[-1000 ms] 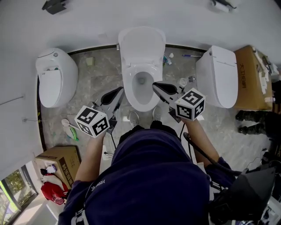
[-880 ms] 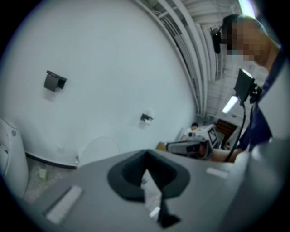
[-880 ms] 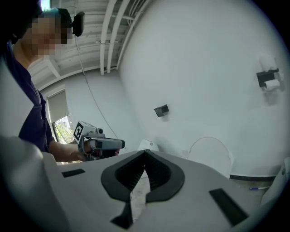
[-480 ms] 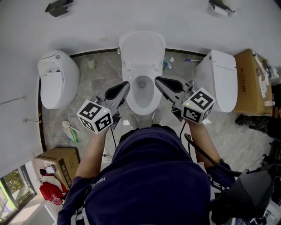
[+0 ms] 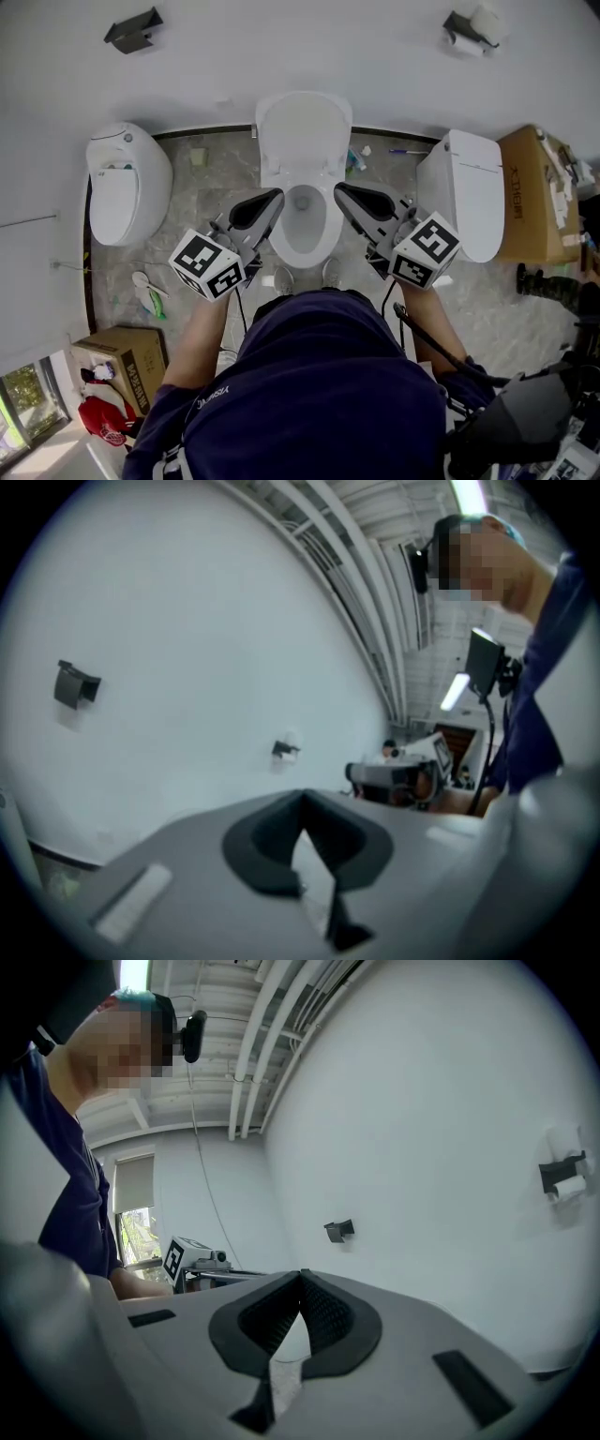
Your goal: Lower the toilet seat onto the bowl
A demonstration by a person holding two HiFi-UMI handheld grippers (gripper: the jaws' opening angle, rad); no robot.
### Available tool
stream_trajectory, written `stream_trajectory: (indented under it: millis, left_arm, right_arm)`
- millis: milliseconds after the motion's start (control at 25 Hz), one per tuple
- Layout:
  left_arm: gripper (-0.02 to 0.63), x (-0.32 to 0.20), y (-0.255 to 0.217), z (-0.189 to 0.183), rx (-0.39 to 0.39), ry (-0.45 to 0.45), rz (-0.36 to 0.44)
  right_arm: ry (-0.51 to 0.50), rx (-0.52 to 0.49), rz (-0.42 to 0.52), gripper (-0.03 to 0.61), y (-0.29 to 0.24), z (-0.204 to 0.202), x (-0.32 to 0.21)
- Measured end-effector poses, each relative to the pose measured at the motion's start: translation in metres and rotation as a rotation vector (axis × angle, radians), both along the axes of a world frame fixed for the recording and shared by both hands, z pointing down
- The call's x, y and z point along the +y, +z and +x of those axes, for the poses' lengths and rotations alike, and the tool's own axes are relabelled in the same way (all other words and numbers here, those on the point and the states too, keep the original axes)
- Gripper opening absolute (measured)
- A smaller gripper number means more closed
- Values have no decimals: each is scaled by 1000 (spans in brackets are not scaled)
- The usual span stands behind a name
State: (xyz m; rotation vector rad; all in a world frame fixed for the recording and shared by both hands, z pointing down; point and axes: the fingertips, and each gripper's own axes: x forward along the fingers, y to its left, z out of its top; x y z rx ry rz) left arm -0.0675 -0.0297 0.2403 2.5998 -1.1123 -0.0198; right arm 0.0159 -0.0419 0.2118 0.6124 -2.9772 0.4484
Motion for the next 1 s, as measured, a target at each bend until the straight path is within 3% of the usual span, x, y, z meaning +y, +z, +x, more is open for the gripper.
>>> stream_trajectory:
  millis: [1000]
  left_arm:
    - [3, -28, -2, 11, 4, 7, -17]
  right_arm:
    - [-35, 21, -10, 8, 7, -6, -26]
